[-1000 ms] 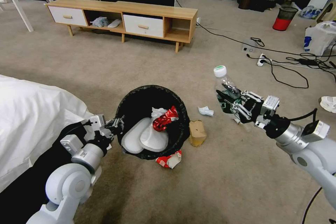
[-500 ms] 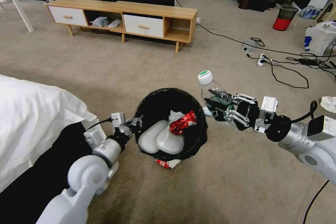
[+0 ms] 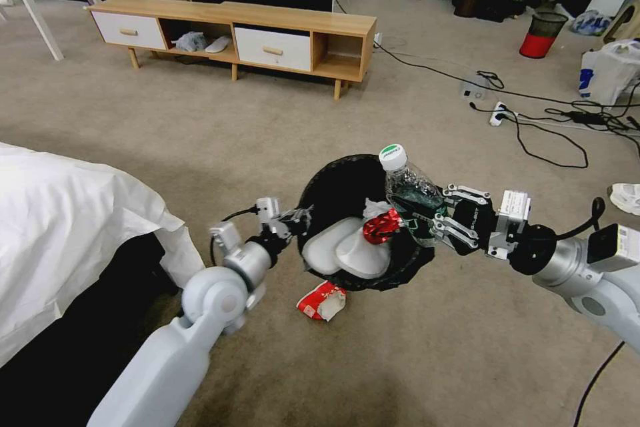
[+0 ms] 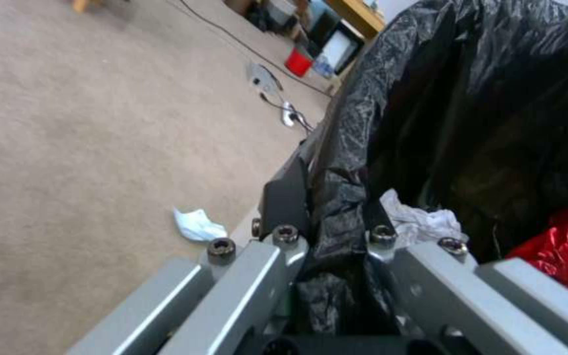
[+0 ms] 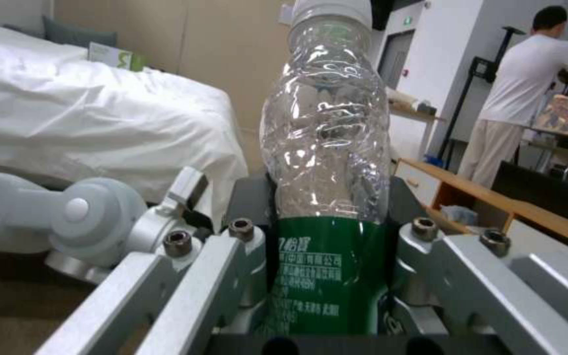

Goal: Pick up the trash bin, then pick up the garbage from the floor and place it into the trash bin.

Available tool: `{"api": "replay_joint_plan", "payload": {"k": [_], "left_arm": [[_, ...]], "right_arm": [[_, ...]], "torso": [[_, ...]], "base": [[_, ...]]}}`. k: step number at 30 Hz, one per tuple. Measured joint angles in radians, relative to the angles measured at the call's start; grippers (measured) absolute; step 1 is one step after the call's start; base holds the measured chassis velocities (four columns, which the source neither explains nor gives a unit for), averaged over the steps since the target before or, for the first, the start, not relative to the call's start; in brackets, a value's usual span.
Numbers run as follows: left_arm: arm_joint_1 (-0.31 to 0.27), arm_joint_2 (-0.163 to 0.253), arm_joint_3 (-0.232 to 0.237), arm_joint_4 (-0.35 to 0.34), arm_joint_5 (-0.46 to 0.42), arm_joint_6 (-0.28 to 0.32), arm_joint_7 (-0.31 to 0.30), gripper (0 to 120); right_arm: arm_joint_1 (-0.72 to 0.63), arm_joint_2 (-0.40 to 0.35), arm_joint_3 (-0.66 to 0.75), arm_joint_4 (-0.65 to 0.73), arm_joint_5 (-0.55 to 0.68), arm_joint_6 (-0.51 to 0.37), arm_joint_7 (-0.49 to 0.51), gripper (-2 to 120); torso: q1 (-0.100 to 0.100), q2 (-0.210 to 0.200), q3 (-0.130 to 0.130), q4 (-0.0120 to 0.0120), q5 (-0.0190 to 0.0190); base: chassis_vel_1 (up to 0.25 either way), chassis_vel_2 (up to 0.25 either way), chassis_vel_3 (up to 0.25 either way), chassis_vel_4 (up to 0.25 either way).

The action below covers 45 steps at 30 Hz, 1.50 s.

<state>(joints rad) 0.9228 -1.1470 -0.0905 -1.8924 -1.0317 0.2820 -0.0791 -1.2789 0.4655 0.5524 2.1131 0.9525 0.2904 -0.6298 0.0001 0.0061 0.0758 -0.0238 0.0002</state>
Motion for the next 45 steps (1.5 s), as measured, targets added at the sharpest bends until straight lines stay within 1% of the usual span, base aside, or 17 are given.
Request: {"api": "replay_joint_plan", "payload": {"k": [1, 2, 4, 8, 13, 21, 25, 31, 32, 33, 36, 37, 40, 41, 42, 43, 45], "left_arm": [[-0.028, -0.016, 0.021, 0.03, -0.002, -0.004, 0.002, 3], [-0.028, -0.016, 0.021, 0.03, -0.002, -0.004, 0.002, 3], [-0.062, -0.041, 0.053, 0.067, -0.003, -0.004, 0.007, 3], [-0.076, -0.057, 0.075, 0.084, 0.0, -0.006, 0.008, 3], [-0.073, -0.058, 0.095, 0.069, 0.001, -0.007, 0.006, 3], [-0.04, -0.061, 0.126, 0.03, 0.007, -0.007, 0.003, 3], [-0.033, -0.061, 0.131, 0.024, 0.011, -0.006, 0.003, 3], [-0.021, -0.06, 0.131, 0.006, 0.012, -0.004, 0.001, 3], [-0.016, -0.058, 0.13, 0.001, 0.012, -0.003, 0.0, 3], [-0.016, -0.058, 0.13, 0.001, 0.012, -0.003, 0.0, 3], [0.003, -0.05, 0.126, -0.015, 0.008, -0.001, -0.009, 3], [0.003, -0.05, 0.126, -0.015, 0.008, -0.001, -0.009, 3], [0.014, -0.049, 0.118, -0.019, 0.008, 0.001, -0.014, 3], [0.014, -0.049, 0.118, -0.019, 0.008, 0.001, -0.014, 3], [0.015, -0.049, 0.116, -0.019, 0.008, 0.001, -0.014, 3], [0.015, -0.049, 0.116, -0.019, 0.008, 0.001, -0.014, 3], [0.016, -0.048, 0.114, -0.019, 0.008, 0.001, -0.014, 3]], "right_arm": [[-0.007, 0.003, 0.001, -0.003, -0.001, 0.002, -0.001, 23], [-0.007, 0.003, 0.001, -0.003, -0.001, 0.002, -0.001, 23], [-0.019, 0.007, 0.012, -0.009, -0.003, 0.006, -0.004, 23], [-0.03, 0.012, 0.023, -0.006, -0.003, 0.007, -0.007, 23], [-0.032, 0.022, 0.02, -0.009, -0.009, 0.007, -0.007, 23], [-0.02, 0.039, -0.008, -0.03, -0.023, 0.004, 0.0, 23], [-0.022, 0.044, -0.014, -0.034, -0.026, 0.002, 0.006, 23], [-0.019, 0.054, -0.029, -0.049, -0.051, -0.008, 0.058, 23], [-0.016, 0.058, -0.034, -0.055, -0.061, -0.013, 0.078, 28], [-0.016, 0.058, -0.034, -0.055, -0.061, -0.013, 0.078, 28], [-0.011, 0.066, -0.047, -0.077, -0.095, -0.021, 0.12, 45], [-0.011, 0.066, -0.047, -0.077, -0.095, -0.021, 0.12, 45], [-0.013, 0.066, -0.051, -0.089, -0.107, -0.025, 0.137, 61], [-0.013, 0.066, -0.051, -0.089, -0.107, -0.025, 0.137, 61], [-0.014, 0.066, -0.051, -0.09, -0.108, -0.025, 0.14, 67], [-0.014, 0.066, -0.051, -0.09, -0.108, -0.025, 0.14, 67], [-0.014, 0.066, -0.051, -0.09, -0.108, -0.026, 0.146, 76]], "torso": [[0.0, 0.0, 0.0, -0.0002, -0.0001], [0.0, 0.0, 0.0, -0.0002, -0.0001], [0.0, 0.0, 0.0, -0.0002, -0.0001], [0.0, 0.0, 0.0, -0.0002, -0.0001], [0.0, 0.0, 0.0, -0.0001, -0.0002], [0.0, 0.0, 0.0, -0.0001, -0.0002], [0.0, 0.0, 0.0, -0.0002, -0.0001], [0.0, 0.0, 0.0, -0.0002, -0.0002], [0.0, 0.0, 0.0, -0.0002, -0.0002], [0.0, 0.0, 0.0, -0.0002, -0.0002], [0.0, 0.0, 0.0, -0.0001, -0.0002], [0.0, 0.0, 0.0, -0.0001, -0.0002], [0.0, 0.0, 0.0, -0.0001, -0.0002], [0.0, 0.0, 0.0, -0.0001, -0.0002], [0.0, 0.0, 0.0, -0.0001, -0.0002], [0.0, 0.0, 0.0, -0.0001, -0.0002], [0.0, 0.0, 0.0, -0.0002, -0.0002]], "base": [[0.0, 0.0, 0.0, 0.0], [0.0, 0.0, 0.0, 0.0], [0.0, 0.0, 0.0, 0.0], [0.0, 0.0, 0.0, 0.0], [0.0, 0.0, 0.0, 0.0], [0.0, 0.0, 0.0, 0.0], [0.0, 0.0, 0.0, 0.0], [0.0, 0.0, 0.0, 0.0], [0.0, 0.0, 0.0, 0.0], [0.0, 0.0, 0.0, 0.0], [0.0, 0.0, 0.0, 0.0], [0.0, 0.0, 0.0, 0.0], [0.0, 0.0, 0.0, 0.0], [0.0, 0.0, 0.0, 0.0], [0.0, 0.0, 0.0, 0.0], [0.0, 0.0, 0.0, 0.0], [0.0, 0.0, 0.0, 0.0]]}}
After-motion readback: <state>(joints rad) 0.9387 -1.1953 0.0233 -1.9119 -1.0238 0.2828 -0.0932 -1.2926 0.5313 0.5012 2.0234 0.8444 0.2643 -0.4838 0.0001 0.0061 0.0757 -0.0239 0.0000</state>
